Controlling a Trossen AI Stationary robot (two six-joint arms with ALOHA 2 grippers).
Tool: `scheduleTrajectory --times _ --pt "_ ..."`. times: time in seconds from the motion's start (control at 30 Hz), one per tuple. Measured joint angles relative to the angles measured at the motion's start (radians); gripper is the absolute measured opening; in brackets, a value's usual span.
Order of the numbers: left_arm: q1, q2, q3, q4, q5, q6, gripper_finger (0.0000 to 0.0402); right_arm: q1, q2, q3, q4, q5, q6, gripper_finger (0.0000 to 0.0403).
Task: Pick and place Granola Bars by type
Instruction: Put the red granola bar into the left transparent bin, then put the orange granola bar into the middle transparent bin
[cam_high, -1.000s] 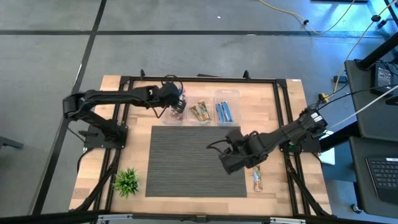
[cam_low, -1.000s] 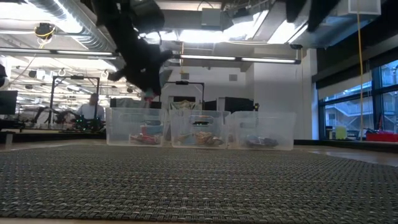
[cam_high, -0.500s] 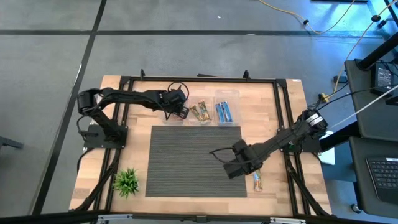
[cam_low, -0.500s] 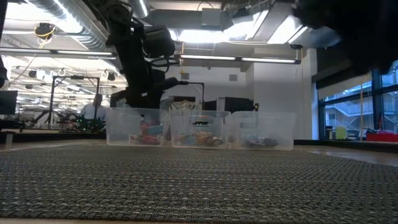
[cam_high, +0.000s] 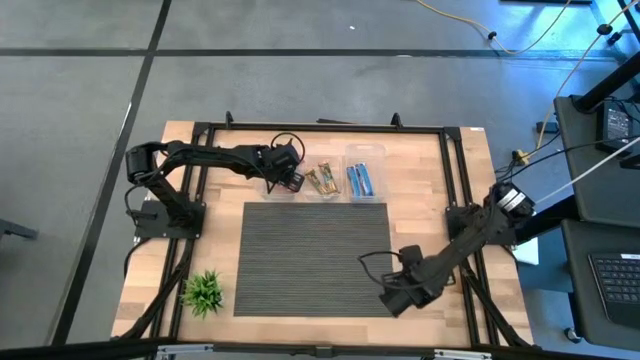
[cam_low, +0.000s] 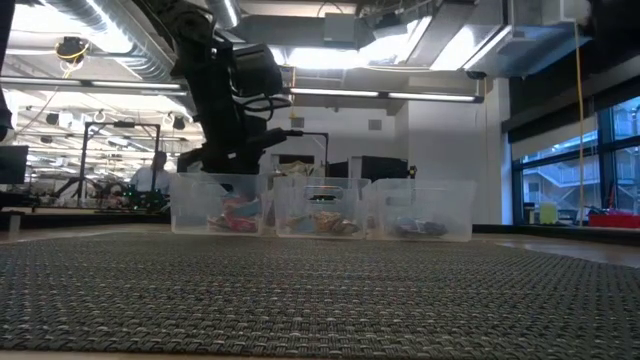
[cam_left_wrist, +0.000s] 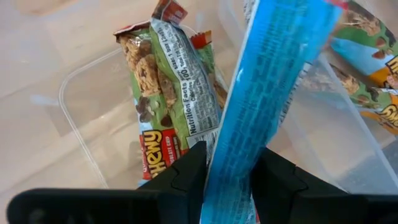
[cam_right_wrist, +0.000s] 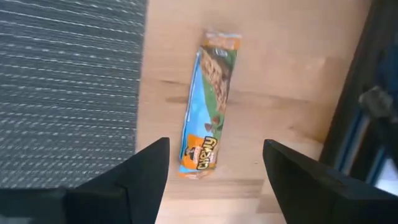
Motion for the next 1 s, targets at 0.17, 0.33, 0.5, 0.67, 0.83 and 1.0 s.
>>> scheduleTrajectory --times 0.17,0.33,0.5,0.67,0.83,1.0 --pt "0.0 0.0 0.0 0.001 0.005 0.001 0.0119 0.038 0.0 -0.081 0.094 0.001 0.094 0.026" --pt "0.0 0.0 0.0 0.005 0.001 0.015 0.0148 0.045 0.0 -0.162 0.18 0.002 0.095 0.026" --pt "0.0 -0.015 0.0 0.013 -0.006 0.014 0.0164 0.044 0.0 -0.266 0.341 0.004 0.09 0.026" --pt "0.0 -0.043 0.0 0.026 -0.023 0.014 0.0165 0.044 -0.006 -0.353 0.452 0.005 0.096 0.026" --pt "0.0 -0.082 0.0 0.028 -0.028 0.02 0.0161 0.044 -0.005 -0.367 0.47 0.007 0.093 0.0239" --pt "-0.001 -0.139 0.0 0.064 -0.031 0.054 0.0164 0.044 -0.003 -0.367 0.468 0.012 0.089 0.0189"
